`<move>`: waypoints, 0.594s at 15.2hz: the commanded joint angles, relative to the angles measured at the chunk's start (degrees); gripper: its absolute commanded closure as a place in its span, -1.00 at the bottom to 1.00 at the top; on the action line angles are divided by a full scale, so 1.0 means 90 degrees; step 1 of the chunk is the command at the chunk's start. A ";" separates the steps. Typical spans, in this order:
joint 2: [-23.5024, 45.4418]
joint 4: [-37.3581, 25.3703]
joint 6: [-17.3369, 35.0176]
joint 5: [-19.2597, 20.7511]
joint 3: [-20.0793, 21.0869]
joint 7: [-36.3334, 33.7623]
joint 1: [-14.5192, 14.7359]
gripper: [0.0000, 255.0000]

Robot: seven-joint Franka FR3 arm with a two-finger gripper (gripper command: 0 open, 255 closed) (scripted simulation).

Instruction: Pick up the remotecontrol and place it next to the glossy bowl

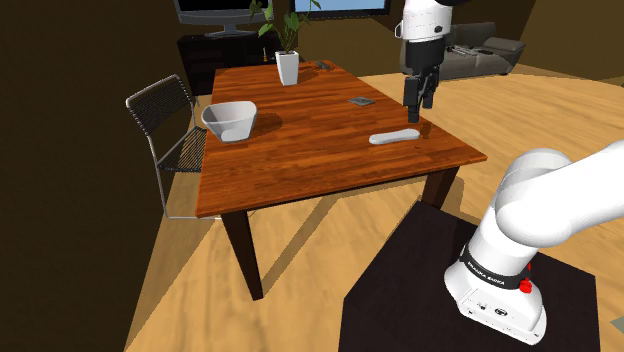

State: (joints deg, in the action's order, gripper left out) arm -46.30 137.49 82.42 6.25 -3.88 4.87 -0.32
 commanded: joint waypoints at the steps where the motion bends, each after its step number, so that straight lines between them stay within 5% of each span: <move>1: 0.0000 0.0000 0.0000 0.0000 0.0000 0.0000 0.0000 -1.00; 9: 0.0124 0.0585 0.1149 0.1124 -0.1425 0.2192 0.0021 -1.00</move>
State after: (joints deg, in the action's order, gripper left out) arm -46.13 142.59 91.05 15.23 -15.10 22.02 -0.34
